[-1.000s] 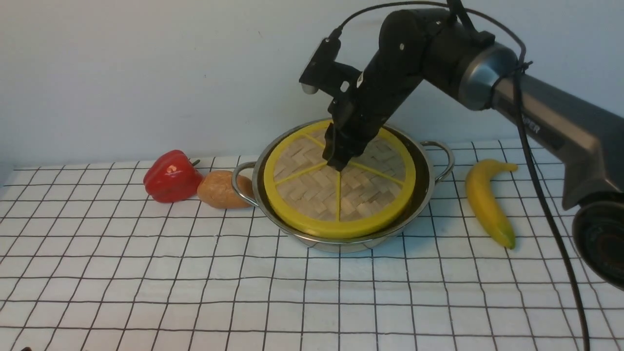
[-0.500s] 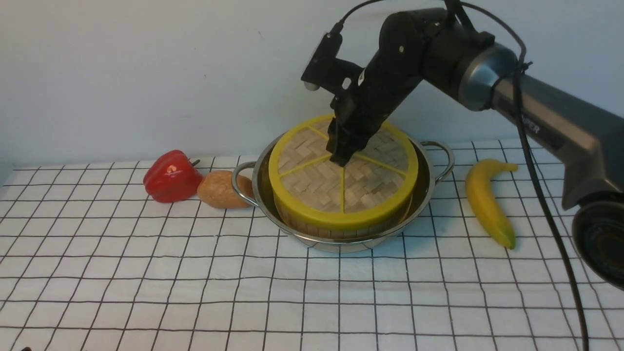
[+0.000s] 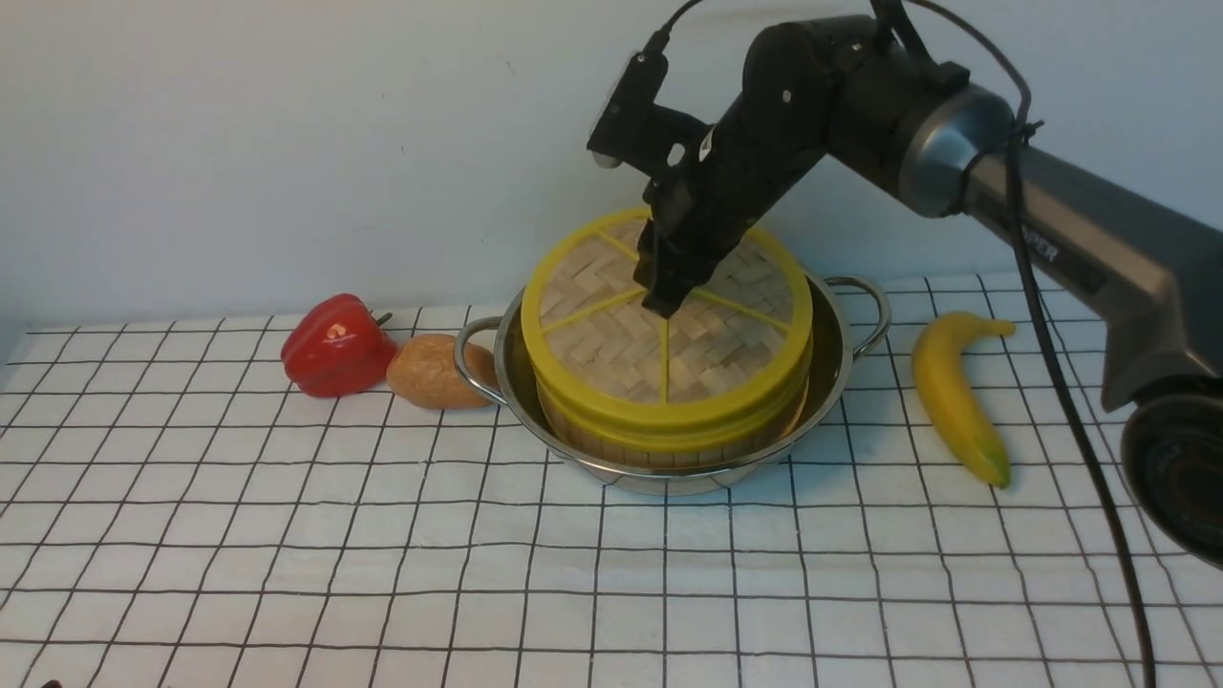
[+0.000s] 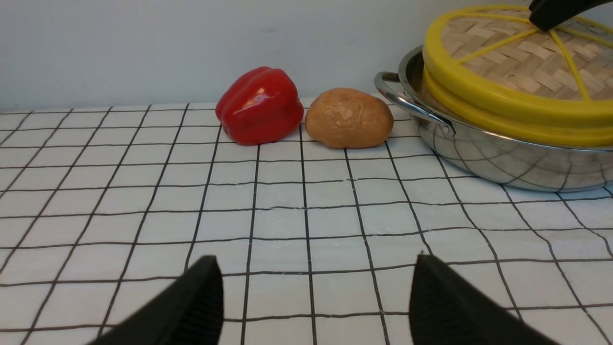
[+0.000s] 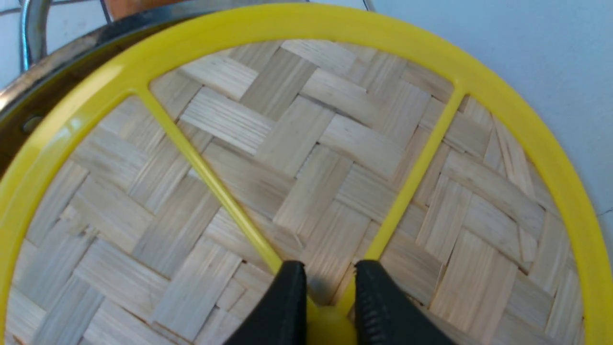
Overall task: Place the steamer in the pot on the white tablecloth, and put the lid on the steamer.
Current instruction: 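Place the bamboo steamer lid onto the steamer basket in the pot with the right gripper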
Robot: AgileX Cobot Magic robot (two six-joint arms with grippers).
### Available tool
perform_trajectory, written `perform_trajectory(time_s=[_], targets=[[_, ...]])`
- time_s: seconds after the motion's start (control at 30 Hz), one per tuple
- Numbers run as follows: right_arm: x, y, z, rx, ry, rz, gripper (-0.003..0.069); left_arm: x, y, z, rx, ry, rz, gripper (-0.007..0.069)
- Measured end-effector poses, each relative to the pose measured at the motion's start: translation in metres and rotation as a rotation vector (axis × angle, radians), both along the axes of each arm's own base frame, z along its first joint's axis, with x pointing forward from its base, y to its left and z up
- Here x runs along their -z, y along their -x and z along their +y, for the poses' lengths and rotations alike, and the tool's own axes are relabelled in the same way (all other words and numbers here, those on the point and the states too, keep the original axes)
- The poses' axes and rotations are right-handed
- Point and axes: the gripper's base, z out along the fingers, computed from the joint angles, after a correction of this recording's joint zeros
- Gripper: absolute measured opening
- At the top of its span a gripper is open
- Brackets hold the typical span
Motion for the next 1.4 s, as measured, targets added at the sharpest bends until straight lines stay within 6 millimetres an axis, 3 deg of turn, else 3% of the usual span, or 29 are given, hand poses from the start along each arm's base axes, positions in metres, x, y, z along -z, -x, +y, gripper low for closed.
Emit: perform_trajectory(time_s=[1.4], targets=[[0.0016,0.0021,-0.0010,0.007,0.009,0.032,0.0147,0.0000,0.0000,0.0000,0.000,0.000,0.000,0.0482]])
